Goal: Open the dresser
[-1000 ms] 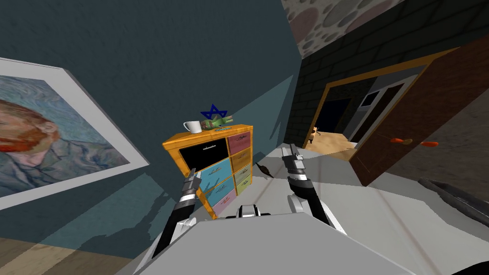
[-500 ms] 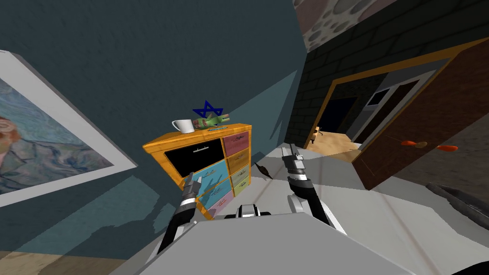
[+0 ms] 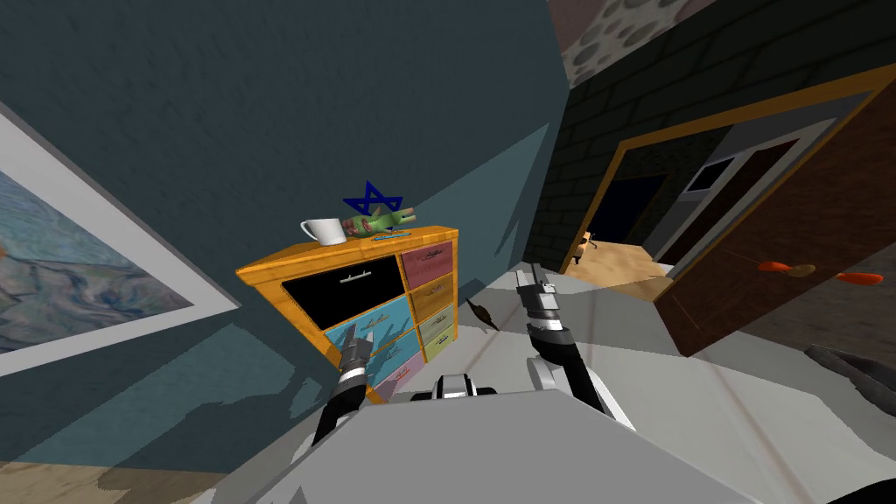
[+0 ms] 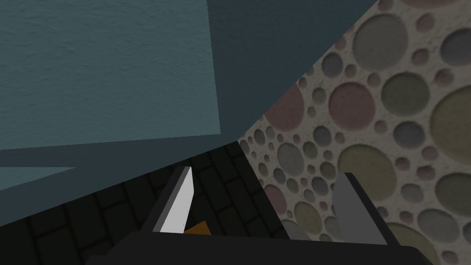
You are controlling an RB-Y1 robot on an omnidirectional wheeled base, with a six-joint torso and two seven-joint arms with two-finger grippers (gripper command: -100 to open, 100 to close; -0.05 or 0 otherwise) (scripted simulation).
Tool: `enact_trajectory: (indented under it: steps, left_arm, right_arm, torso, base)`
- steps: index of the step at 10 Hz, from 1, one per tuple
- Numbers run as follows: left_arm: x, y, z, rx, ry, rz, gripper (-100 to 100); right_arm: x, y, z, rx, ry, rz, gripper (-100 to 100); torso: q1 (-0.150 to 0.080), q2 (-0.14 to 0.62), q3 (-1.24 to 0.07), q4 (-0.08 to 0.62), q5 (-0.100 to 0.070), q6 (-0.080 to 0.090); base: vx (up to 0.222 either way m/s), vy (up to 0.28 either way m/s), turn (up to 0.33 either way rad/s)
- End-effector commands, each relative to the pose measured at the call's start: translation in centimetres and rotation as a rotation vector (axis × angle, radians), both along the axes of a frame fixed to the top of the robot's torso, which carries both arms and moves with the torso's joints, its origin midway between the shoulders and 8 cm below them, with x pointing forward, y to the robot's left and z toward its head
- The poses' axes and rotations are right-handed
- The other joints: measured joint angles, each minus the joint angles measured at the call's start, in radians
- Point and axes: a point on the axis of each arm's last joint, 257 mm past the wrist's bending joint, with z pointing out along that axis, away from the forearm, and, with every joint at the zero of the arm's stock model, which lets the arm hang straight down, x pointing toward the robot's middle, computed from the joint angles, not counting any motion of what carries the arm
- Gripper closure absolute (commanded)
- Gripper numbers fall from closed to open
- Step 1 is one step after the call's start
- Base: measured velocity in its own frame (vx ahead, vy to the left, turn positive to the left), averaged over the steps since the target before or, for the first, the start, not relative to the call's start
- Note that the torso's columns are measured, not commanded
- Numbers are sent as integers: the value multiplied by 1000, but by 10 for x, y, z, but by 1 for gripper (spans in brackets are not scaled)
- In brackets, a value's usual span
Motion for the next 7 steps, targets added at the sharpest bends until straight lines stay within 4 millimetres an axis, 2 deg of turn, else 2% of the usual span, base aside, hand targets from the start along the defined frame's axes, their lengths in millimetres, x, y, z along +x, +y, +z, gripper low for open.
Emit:
enact_trajectory:
  steps: [1,4,5,6,7]
  left_arm:
    - [-3,-8,-13,-65,2,29,-100]
    - [-3,-2,-2,-52,2,27,-100]
    - [-4,-3,-4,-52,1,27,-100]
    - [-3,-6,-10,-54,2,25,100]
    - [-3,-5,-7,-53,1,25,100]
  right_arm:
    - [0,0,0,0,0,0,0]
    - [0,0,0,0,0,0,0]
    - [0,0,0,0,0,0,0]
    - [0,0,0,0,0,0,0]
    - [0,0,0,0,0,0,0]
  torso:
    - [0,0,0,0,0,0]
    - [2,-4,-2,-1,0,0]
    - [1,-5,-3,-1,0,0]
    - [0,-3,-2,-1,0,1]
    - [0,-1,0,0,1,1]
  base:
    - [14,-32,15]
    - [52,18,-13]
    - [37,16,4]
    - [-50,-27,24]
    - [-32,-9,40]
